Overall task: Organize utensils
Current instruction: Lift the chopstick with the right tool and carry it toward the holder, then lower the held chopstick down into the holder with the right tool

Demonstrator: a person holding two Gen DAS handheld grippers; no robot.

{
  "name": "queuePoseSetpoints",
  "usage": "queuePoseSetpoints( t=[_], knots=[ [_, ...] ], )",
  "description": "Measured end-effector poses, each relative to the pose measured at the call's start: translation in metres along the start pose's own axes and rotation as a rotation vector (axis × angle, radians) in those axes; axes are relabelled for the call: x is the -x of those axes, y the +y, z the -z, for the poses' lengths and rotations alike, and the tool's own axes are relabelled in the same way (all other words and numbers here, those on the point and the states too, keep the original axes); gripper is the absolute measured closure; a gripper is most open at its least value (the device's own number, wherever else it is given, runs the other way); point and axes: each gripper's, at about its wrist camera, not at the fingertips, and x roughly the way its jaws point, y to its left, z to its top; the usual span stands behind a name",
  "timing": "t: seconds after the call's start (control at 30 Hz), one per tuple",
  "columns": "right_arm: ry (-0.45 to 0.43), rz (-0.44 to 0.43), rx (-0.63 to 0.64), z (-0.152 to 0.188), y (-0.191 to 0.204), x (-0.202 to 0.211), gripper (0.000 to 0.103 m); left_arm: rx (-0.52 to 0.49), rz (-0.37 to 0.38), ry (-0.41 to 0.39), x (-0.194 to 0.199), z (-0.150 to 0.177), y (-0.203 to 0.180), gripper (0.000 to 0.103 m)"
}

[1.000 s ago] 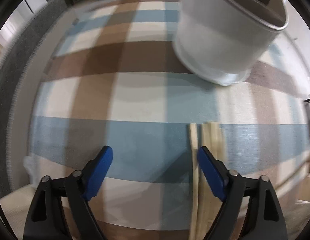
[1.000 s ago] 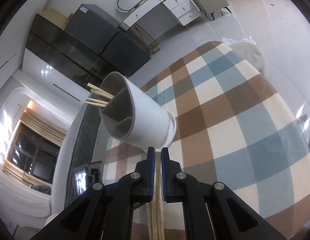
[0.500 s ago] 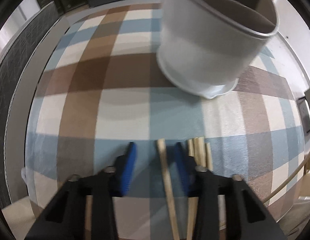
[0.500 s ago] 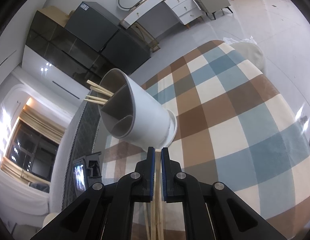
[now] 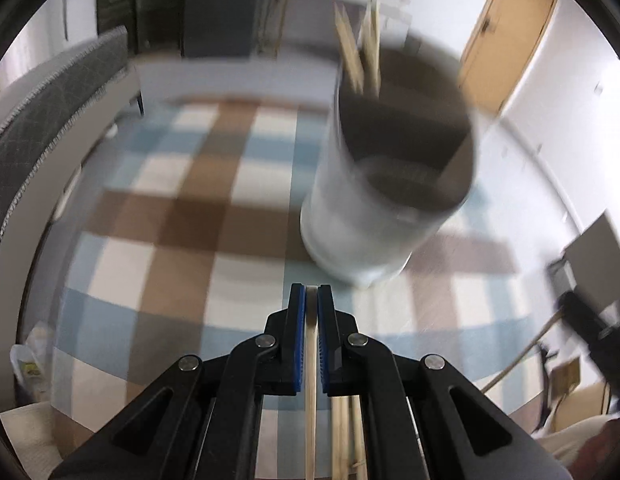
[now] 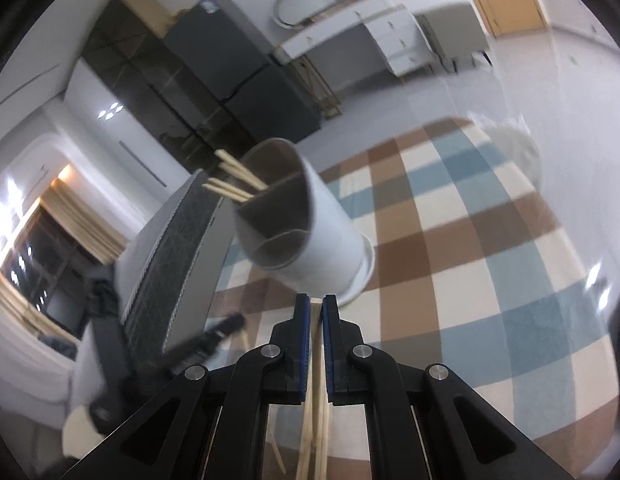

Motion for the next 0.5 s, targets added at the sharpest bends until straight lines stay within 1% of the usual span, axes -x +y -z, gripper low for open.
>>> queuePoseSetpoints(
  t=[0.07,0.17,0.23,0.3,0.4,0.5],
  knots=[
    [-0.029,0.005,0.048,0.004,0.011,0.009,0.098,0.025,0.056,-0.075,0.022,-0.004,0.004,0.101],
    [-0.062,0.008,0.103,0.007,0.023,0.019,0.098,0.025,0.095,-0.134,0.038,-0.008,0.009,0.101],
    [-0.091,0.017,0.146,0.010,0.035,0.025,0.098,0.010,0.110,-0.149,0.046,-0.005,0.011,0.101],
    [-0.105,0.030,0.185,0.016,0.045,0.029,0.098,-0.002,0.109,-0.149,0.049,-0.004,0.013,0.101],
    [-0.105,0.042,0.203,0.022,0.052,0.032,0.098,-0.005,0.106,-0.150,0.048,-0.005,0.016,0.101],
    [-0.111,0.053,0.208,0.024,0.054,0.035,0.098,-0.020,0.104,-0.163,0.059,-0.002,0.015,0.101]
  ],
)
